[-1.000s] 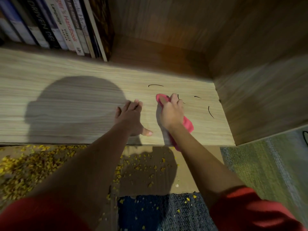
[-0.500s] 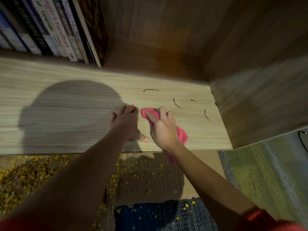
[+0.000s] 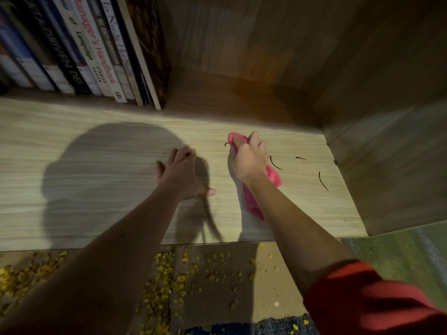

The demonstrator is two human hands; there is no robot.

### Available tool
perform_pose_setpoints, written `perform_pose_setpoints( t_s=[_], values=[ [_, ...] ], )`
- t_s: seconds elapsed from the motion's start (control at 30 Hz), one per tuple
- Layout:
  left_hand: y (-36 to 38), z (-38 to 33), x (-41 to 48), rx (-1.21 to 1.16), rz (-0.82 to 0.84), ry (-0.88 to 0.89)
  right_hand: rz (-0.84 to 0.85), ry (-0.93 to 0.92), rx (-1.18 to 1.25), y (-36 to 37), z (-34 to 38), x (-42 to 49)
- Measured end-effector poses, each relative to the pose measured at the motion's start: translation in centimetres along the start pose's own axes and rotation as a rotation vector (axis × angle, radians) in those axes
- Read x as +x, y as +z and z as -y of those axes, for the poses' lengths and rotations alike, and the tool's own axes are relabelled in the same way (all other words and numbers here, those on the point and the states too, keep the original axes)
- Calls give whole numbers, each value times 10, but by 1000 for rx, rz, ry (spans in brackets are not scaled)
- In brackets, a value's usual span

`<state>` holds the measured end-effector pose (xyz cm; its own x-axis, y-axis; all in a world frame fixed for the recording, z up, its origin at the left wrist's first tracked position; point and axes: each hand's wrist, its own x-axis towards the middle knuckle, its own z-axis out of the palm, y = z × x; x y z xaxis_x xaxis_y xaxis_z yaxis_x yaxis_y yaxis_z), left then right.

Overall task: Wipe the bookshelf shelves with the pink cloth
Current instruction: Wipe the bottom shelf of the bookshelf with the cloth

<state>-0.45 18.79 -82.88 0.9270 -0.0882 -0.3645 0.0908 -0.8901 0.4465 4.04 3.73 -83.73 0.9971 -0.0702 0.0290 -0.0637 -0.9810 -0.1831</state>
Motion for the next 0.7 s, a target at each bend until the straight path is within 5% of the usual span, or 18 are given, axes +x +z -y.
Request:
perform_pose_setpoints(
  t_s=[0.17, 0.4, 0.6, 0.7],
  values=[
    [-2, -6, 3, 17, 56, -8, -13, -329, -130, 7, 3, -36],
    [-6, -11, 5, 51, 67, -23, 104, -9, -183, -15, 1, 14],
    [-5, -10, 9, 63, 72, -32, 36, -334, -98, 0, 7, -32],
    [-5, -10, 6, 35, 74, -25, 64, -148, -106, -6, -8, -7]
  ],
)
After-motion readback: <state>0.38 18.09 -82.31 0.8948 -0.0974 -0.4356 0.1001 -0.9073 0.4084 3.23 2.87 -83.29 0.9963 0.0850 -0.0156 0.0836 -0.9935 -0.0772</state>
